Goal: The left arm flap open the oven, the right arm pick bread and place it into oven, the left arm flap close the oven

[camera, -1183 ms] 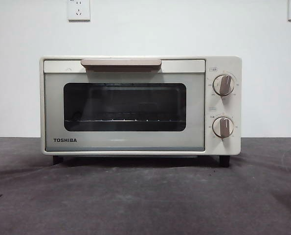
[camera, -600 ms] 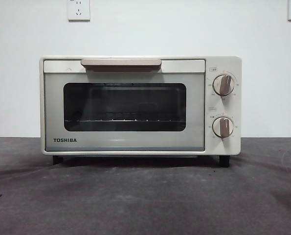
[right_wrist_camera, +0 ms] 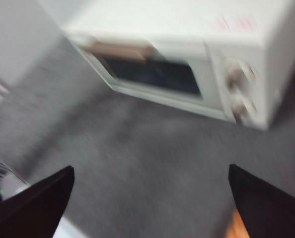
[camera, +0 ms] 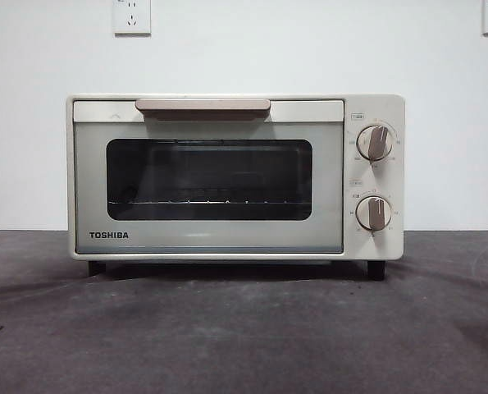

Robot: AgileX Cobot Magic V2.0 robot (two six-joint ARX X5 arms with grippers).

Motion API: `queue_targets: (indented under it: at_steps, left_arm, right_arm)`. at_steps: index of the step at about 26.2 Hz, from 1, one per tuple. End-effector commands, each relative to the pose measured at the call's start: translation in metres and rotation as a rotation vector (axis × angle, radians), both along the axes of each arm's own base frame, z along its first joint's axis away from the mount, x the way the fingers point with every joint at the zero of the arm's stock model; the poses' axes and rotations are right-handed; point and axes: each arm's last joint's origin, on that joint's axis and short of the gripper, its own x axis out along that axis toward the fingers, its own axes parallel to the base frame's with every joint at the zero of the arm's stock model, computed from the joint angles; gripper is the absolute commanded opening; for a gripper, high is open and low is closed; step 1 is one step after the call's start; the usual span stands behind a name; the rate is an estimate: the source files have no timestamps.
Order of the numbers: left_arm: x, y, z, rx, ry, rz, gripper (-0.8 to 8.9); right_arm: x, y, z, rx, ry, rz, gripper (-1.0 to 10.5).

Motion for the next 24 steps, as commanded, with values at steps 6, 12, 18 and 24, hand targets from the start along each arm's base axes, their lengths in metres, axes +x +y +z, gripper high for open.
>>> queue_targets:
  at_steps: [6,12,18,24]
  left_arm:
    - [-0.001,-0.002,0.005,0.001,-0.029,-0.021,5.63]
    - [-0.001,-0.002,0.005,0.002,-0.026,-0.024,5.63]
    - [-0.001,-0.002,0.005,0.003,-0.022,-0.024,5.63]
    - [-0.001,-0.002,0.005,0.003,-0.022,-0.024,5.63]
  right_arm:
    - [0.013,-0.002,-0.023,-0.187,0.297,-0.132,5.0]
    - [0.031,0.002,-0.043,-0.257,0.438,-0.136,5.0]
    - [0.043,0.01,-0.077,-0.316,0.569,-0.109,5.0]
    - [0.059,0.02,-0.101,-0.369,0.612,-0.138,5.0]
